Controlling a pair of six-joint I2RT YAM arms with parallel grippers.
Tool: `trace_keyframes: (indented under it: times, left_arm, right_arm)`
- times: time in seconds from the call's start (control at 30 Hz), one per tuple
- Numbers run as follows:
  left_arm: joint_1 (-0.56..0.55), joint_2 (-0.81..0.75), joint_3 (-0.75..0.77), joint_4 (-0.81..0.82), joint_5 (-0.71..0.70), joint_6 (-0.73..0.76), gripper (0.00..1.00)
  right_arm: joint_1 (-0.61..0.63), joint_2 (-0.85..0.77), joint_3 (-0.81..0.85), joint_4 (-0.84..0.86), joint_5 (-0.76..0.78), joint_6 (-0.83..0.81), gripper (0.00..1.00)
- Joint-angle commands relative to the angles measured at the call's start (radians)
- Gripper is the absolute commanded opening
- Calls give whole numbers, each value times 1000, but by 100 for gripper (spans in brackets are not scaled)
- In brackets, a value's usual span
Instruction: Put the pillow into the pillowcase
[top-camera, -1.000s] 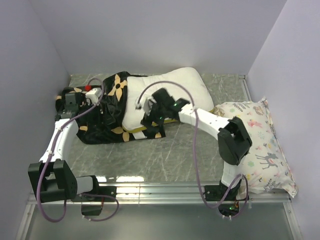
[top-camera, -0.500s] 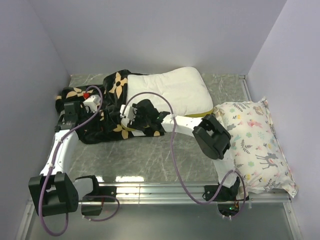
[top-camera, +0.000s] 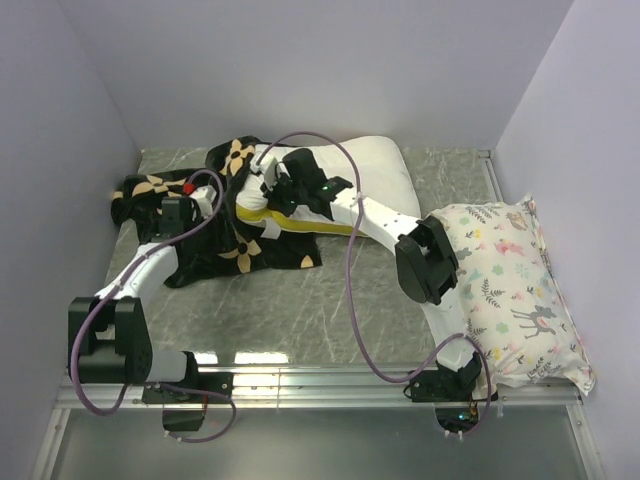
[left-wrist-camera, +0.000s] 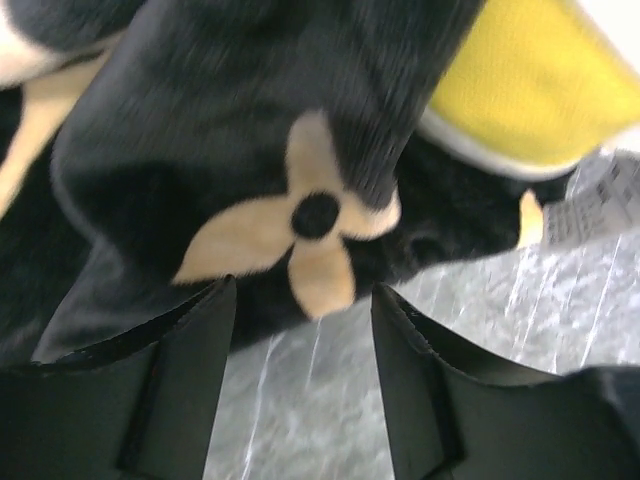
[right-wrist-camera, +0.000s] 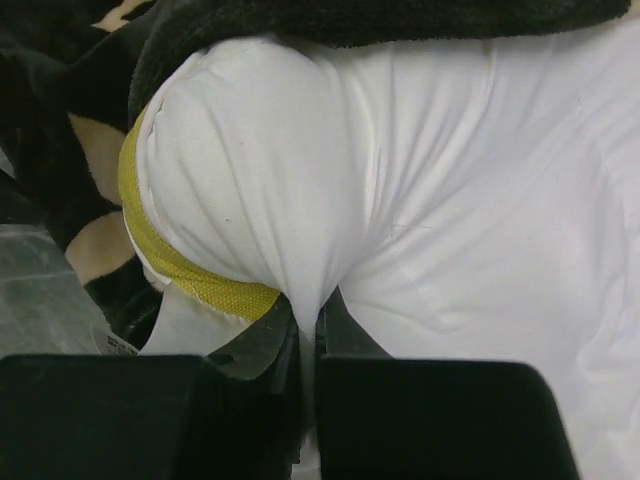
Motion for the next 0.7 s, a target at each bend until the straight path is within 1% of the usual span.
trace_keyframes:
  times: [0.0,0.13,0.2,0.23,0.27,0.37,0.43,0.47,0.53,0.57,0.63,0.67]
  left_arm:
    - [-37,35,19,167,-82,-66,61]
    - [-46,95,41,251,-10,-132,62]
    - [-72,119,34,285,0,-148,66]
    - [-85,130,30,320,-25,-149,68]
    - [-108,156,27,331,-51,-149,72]
    - [-112,199,21,374,-119,-178,77]
    - [-119,246,45,378,-148,-174,74]
    - [-119,262,57,371,-183,-169,67]
    - [-119,296,106,342,-205,-145,55]
    - [-117,299,125,324,-207,-133,42]
    - [-116,277,174,251,-117,-76,20]
    - [-117,232,185,223,-63,-56,4]
  right_arm:
    - [-10,-9,42,-28,-58,86,0]
    - [-8,-6,38,-43,-72,100,0]
    - [-8,-4,35,-43,-69,106,0]
    - [-8,-3,33,-41,-69,108,0]
    - [-8,-3,32,-38,-67,111,0]
    - [-11,-7,27,-35,-66,118,0]
    - [-11,-17,13,-22,-64,127,0]
    - [-11,-18,10,-22,-66,131,0]
    - [-11,-18,10,-23,-72,140,0]
    - [-11,-17,9,-25,-76,143,0]
    - [-13,-14,12,-26,-84,158,0]
    - [-11,-11,16,-28,-102,169,0]
